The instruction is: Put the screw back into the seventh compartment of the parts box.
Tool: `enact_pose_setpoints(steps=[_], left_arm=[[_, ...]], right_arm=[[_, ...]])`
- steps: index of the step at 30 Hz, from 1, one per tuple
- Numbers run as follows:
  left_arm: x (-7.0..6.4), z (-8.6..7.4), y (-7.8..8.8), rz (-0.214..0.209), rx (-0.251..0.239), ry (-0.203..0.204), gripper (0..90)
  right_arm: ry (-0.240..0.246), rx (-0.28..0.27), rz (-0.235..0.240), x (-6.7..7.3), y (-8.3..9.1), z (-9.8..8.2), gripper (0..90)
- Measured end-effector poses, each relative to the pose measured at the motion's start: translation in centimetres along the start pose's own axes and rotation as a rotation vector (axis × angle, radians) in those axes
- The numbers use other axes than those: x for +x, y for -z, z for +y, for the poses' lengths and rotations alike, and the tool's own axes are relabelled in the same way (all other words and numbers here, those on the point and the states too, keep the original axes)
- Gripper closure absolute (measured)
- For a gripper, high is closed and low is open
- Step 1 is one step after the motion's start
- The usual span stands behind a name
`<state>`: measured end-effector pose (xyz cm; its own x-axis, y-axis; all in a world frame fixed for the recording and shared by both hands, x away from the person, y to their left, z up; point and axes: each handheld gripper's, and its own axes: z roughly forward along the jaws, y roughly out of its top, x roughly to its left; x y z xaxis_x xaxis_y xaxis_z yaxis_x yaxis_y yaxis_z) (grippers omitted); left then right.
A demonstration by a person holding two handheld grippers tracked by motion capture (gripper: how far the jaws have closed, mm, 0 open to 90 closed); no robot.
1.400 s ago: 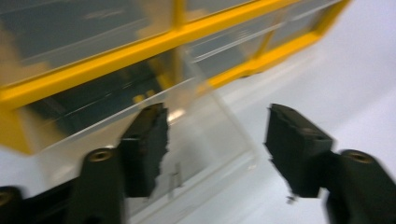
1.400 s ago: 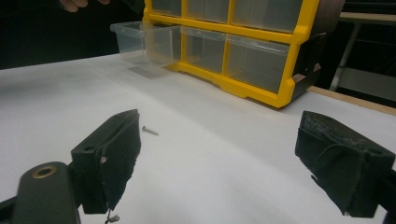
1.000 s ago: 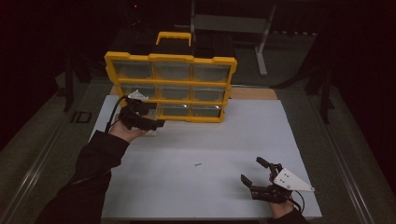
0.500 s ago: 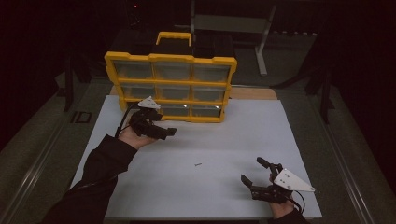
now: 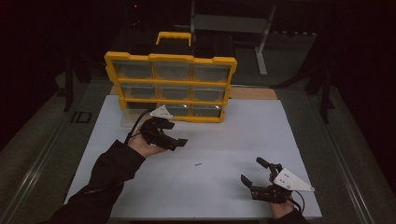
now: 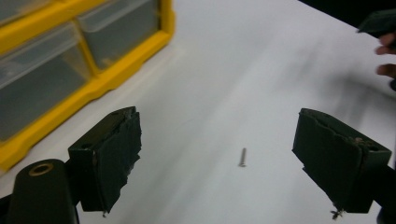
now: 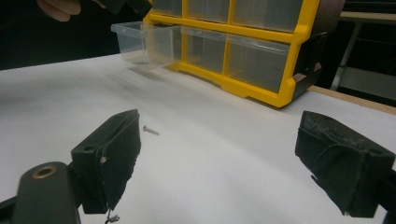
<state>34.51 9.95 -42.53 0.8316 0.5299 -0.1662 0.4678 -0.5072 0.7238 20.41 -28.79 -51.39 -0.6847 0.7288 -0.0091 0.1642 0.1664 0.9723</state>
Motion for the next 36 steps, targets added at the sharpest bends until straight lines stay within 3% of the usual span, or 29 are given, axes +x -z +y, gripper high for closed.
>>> enact_pose_setpoints(steps=[13,17,26,32,36], left_arm=[[-2.0,-0.3,-1.9,-0.068,0.019,-0.045,13.5],[-2.5,-0.8,-2.9,-0.091,0.051,-0.063,14.1],[-3.3,-2.0,-4.8,-0.118,0.076,-0.068,15.6],[-3.5,-2.9,-6.1,-0.122,0.109,-0.068,20.4],[-3.7,-3.4,-7.0,-0.117,0.123,-0.077,29.9]], right_arm=[[0.001,-0.001,-0.001,0.0,0.0,0.0,14.0],[0.003,-0.002,-0.003,0.0,0.1,0.0,14.1],[0.005,-0.001,-0.001,0.0,0.1,0.0,14.0],[0.003,-0.003,-0.002,0.0,0.1,0.0,14.1],[0.002,-0.003,-0.001,0.0,0.1,0.0,14.1]])
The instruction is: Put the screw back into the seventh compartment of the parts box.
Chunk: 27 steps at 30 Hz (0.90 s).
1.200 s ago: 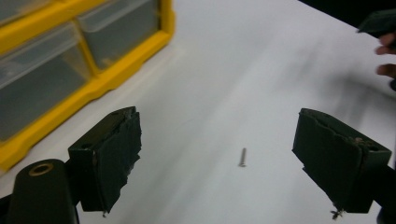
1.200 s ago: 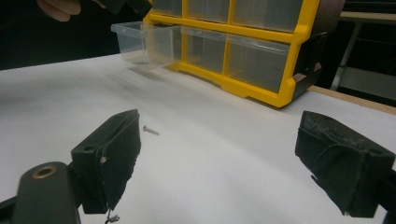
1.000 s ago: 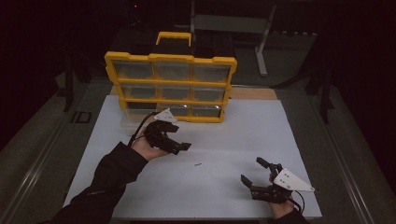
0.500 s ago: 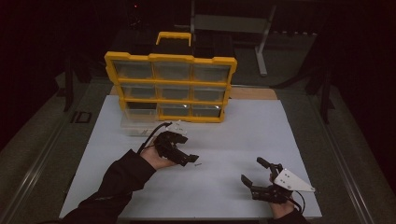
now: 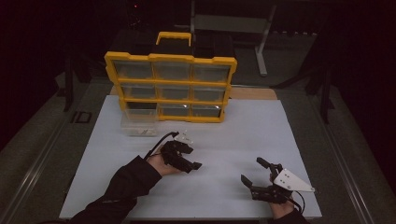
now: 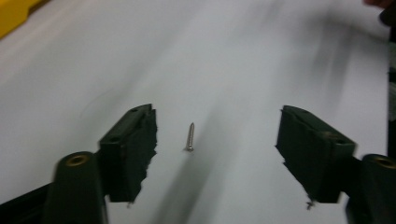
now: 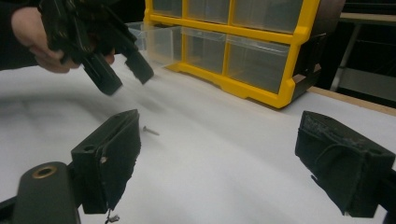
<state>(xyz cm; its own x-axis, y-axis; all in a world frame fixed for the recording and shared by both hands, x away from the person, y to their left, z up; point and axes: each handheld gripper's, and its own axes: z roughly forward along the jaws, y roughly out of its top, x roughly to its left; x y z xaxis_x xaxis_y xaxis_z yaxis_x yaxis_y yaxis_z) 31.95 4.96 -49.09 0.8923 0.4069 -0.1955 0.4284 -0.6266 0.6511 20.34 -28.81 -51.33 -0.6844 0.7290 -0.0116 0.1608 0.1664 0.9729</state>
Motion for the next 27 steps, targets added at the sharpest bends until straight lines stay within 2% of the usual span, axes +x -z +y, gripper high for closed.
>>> enact_pose_setpoints(steps=[7,14,22,27], left_arm=[[0.1,-0.4,-1.4,-0.001,0.014,-0.012,47.3],[0.3,-0.5,-2.6,0.015,0.027,-0.024,59.7],[0.7,-0.7,-3.7,0.025,0.058,-0.032,69.6],[0.9,-0.7,-4.2,0.026,0.071,-0.03,71.9]], right_arm=[[0.002,0.001,0.001,0.0,0.0,0.0,14.0],[0.0,0.0,0.001,0.0,0.0,0.0,14.1],[-0.002,-0.001,0.001,0.0,0.1,0.0,14.0],[0.0,-0.001,0.001,0.0,0.1,0.0,14.1]])
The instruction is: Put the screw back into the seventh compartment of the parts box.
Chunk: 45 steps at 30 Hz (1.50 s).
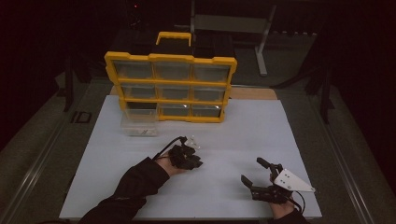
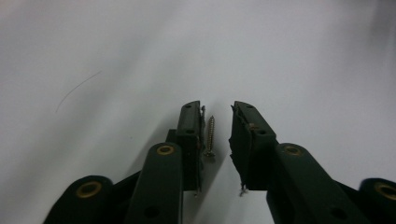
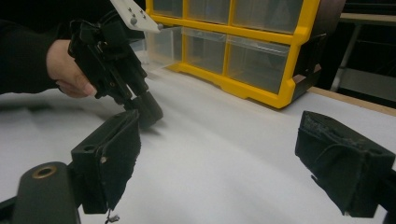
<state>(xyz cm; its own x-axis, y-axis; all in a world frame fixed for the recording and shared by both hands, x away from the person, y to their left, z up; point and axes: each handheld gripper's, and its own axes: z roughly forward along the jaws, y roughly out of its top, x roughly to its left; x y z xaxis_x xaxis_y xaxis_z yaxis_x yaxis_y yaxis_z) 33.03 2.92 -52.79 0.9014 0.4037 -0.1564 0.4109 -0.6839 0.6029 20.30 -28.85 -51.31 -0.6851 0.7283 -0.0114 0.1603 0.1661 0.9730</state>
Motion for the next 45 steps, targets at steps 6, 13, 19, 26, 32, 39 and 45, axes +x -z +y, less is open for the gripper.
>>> enact_pose_setpoints(steps=[6,13,19,26,32,39,45], left_arm=[[0.1,0.2,-0.4,-0.002,0.007,0.004,75.5],[0.0,0.1,-0.8,0.013,0.035,0.001,81.1],[0.0,0.2,-0.7,0.015,0.05,-0.013,85.4],[0.2,0.5,0.3,-0.007,0.013,0.006,86.2],[0.2,1.2,2.3,-0.005,-0.031,0.013,86.3],[0.5,1.8,4.9,0.006,-0.077,0.016,86.3],[0.6,2.0,6.8,0.018,-0.101,0.006,86.3]], right_arm=[[-0.004,-0.001,0.0,0.0,0.0,0.0,14.0],[-0.005,-0.002,0.0,0.0,0.1,0.0,14.1],[0.0,-0.001,0.0,0.0,0.0,0.0,14.0],[-0.004,-0.003,-0.001,0.0,0.1,0.0,14.1],[-0.003,-0.002,-0.001,0.0,0.1,0.0,14.1],[-0.004,-0.002,-0.003,0.0,0.1,0.0,14.1],[-0.003,-0.002,-0.003,0.0,0.1,0.0,14.1]])
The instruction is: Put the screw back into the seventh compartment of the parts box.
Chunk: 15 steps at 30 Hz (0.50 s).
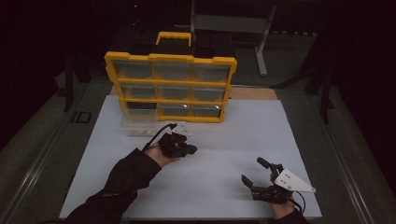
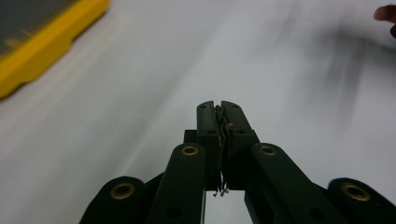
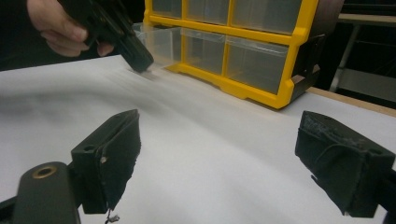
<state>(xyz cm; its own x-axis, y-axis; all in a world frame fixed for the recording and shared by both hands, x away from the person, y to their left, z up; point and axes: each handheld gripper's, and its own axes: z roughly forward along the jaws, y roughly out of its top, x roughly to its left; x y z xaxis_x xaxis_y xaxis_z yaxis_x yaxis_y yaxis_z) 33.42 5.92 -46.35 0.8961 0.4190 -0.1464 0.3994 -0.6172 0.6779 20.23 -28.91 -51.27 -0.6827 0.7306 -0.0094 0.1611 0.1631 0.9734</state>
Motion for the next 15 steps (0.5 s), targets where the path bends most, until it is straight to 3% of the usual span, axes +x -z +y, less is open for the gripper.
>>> enact_pose_setpoints(steps=[15], left_arm=[[1.4,0.9,4.7,0.054,-0.083,0.024,86.3]], right_arm=[[0.003,0.002,0.0,0.0,-0.1,0.0,14.1]])
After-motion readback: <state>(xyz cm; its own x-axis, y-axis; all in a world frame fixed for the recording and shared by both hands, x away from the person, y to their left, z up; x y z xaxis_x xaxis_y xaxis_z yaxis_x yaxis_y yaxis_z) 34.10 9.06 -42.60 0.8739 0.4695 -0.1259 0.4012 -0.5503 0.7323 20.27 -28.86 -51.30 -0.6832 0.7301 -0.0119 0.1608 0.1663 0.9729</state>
